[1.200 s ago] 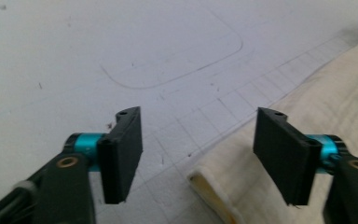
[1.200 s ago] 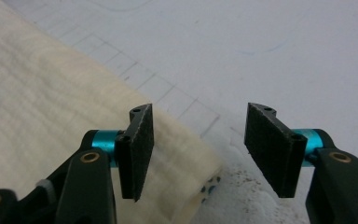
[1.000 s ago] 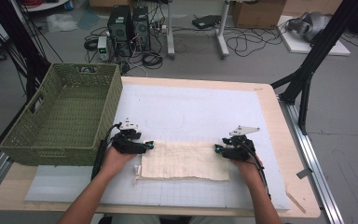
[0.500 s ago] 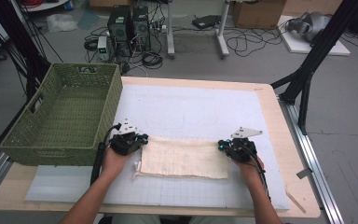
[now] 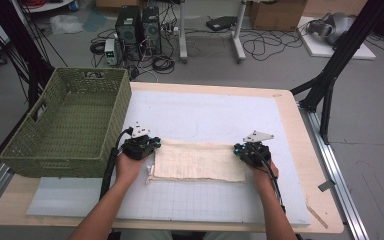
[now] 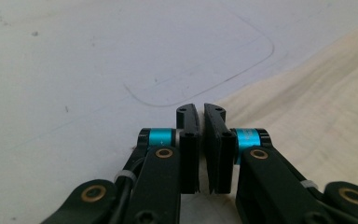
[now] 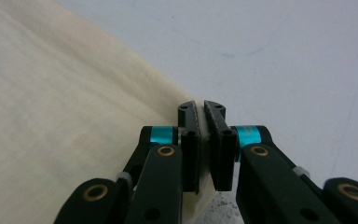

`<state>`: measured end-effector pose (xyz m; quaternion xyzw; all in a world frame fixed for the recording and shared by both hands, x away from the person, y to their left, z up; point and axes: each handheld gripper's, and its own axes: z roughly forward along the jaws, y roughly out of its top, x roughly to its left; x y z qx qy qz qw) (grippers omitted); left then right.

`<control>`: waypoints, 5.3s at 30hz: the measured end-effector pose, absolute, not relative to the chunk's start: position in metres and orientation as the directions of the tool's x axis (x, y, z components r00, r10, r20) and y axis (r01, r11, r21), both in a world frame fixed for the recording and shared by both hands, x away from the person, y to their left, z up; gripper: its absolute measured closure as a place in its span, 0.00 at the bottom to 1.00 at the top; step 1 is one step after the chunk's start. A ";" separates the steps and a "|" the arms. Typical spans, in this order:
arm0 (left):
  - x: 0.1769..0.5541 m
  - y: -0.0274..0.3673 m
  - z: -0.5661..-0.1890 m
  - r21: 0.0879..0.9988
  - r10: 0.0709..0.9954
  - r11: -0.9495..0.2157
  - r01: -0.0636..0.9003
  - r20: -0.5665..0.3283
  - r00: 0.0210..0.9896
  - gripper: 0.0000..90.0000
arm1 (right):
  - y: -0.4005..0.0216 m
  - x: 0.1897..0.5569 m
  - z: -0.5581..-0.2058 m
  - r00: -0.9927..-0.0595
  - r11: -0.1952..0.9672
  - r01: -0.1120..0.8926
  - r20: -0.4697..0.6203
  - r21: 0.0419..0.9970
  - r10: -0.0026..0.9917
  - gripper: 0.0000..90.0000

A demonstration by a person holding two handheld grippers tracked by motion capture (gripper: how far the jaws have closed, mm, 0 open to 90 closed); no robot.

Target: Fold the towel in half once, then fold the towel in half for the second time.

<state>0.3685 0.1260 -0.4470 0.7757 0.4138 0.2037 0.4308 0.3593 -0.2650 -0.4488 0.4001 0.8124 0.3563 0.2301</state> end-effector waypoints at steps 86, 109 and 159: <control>0.366 0.142 -0.417 0.895 0.743 -0.142 0.423 -0.186 0.643 0.30 | -0.310 0.298 -0.415 -0.514 0.253 0.418 -0.003 0.873 0.858 0.12; 0.384 0.131 -0.445 0.832 0.757 -0.260 0.489 -0.139 0.639 0.52 | -0.305 0.299 -0.417 -0.526 0.264 0.418 -0.006 0.869 0.850 0.12; 0.382 0.134 -0.449 0.842 0.741 -0.259 0.473 -0.141 0.657 0.95 | -0.278 0.382 -0.444 -0.614 0.406 0.551 0.024 0.729 0.789 0.67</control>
